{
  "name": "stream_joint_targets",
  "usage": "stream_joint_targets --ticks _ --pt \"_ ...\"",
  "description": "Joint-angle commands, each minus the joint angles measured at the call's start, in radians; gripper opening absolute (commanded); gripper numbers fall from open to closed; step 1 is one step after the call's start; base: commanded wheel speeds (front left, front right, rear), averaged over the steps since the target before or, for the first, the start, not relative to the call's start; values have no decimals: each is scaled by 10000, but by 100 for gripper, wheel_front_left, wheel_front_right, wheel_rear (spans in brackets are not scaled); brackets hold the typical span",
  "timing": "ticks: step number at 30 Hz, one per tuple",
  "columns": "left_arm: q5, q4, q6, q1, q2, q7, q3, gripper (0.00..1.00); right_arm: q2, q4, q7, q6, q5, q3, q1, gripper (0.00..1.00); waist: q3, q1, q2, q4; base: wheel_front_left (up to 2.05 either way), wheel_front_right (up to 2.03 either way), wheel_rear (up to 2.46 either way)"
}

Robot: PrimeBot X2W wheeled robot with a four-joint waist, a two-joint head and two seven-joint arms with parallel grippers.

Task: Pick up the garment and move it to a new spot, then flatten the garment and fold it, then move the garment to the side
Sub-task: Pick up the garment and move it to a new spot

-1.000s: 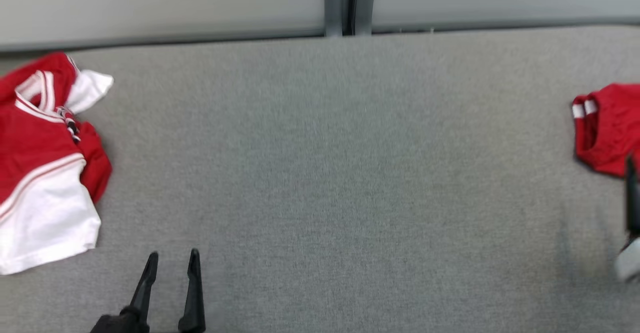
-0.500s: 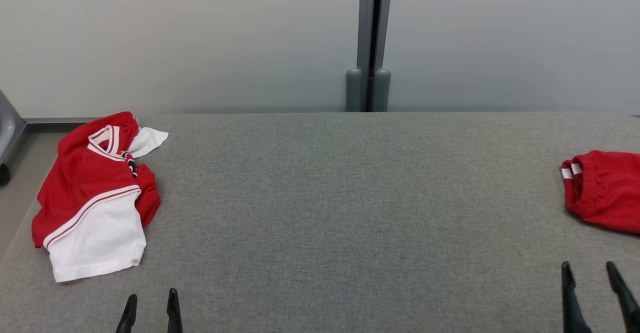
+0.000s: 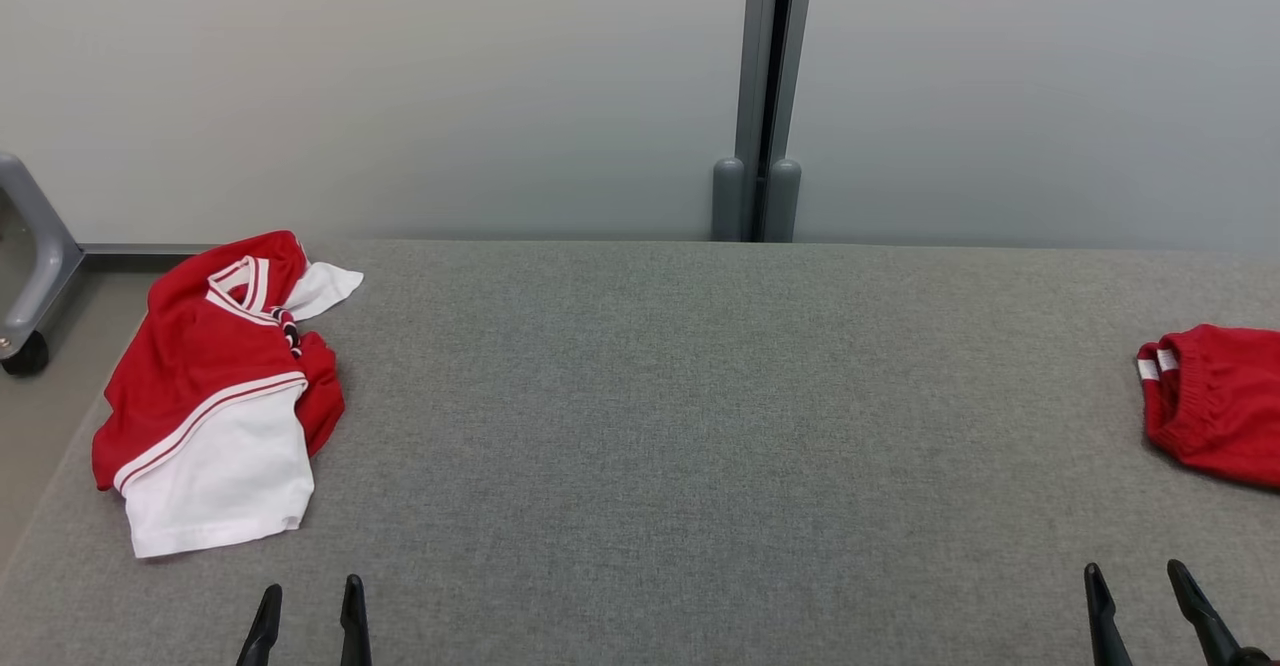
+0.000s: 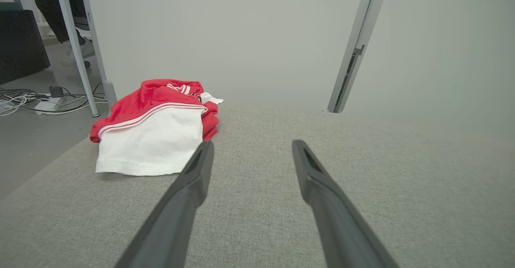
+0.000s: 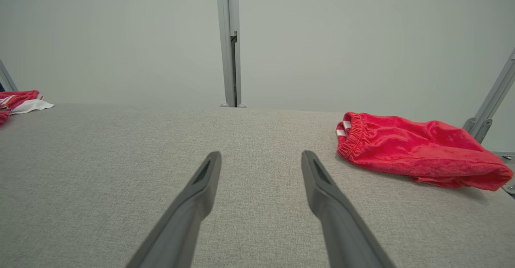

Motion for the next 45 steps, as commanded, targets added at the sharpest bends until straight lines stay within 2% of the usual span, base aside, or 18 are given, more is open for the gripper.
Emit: stream_joint_targets --ticks 1,7,18,23,33,39,41,42,45 --pt "62 -12 -33 -169 36 1 2 100 -27 -3 -51 -3 79 15 86 100 3 0 0 17 0 0 0" --pt "131 40 -128 -241 37 1 -60 100 -23 -115 -50 -3 299 201 152 100 -16 0 0 554 0 0 0" --pt "331 152 -229 62 37 1 142 100 -27 77 -53 -3 744 1422 0 100 -129 0 0 2905 0 0 0" --pt "395 67 -323 113 36 1 389 100 -29 233 -51 -5 753 1893 -198 100 -134 0 0 3466 0 0 0" --pt "259 352 -695 -801 39 1 296 100 -32 436 -53 -3 598 2077 -383 100 376 0 0 3555 0 0 0" --pt "30 1430 -1046 -3106 278 249 -29 100 -517 286 -53 -3 125 1918 -1082 100 2208 0 0 3260 0 0 0" --pt "-141 1881 -1125 -4178 313 490 -155 100 -808 177 -52 -3 25 1865 -1457 100 2950 0 0 3158 0 0 0" --pt "-229 2409 -1190 -5250 431 784 -297 100 -1098 81 -53 -3 -46 1772 -1773 100 3672 0 0 3068 0 0 0" --pt "-405 3385 -1240 -6769 543 1226 -448 100 -1434 -72 -52 -3 -140 1717 -2163 100 4527 0 0 2903 0 0 0"
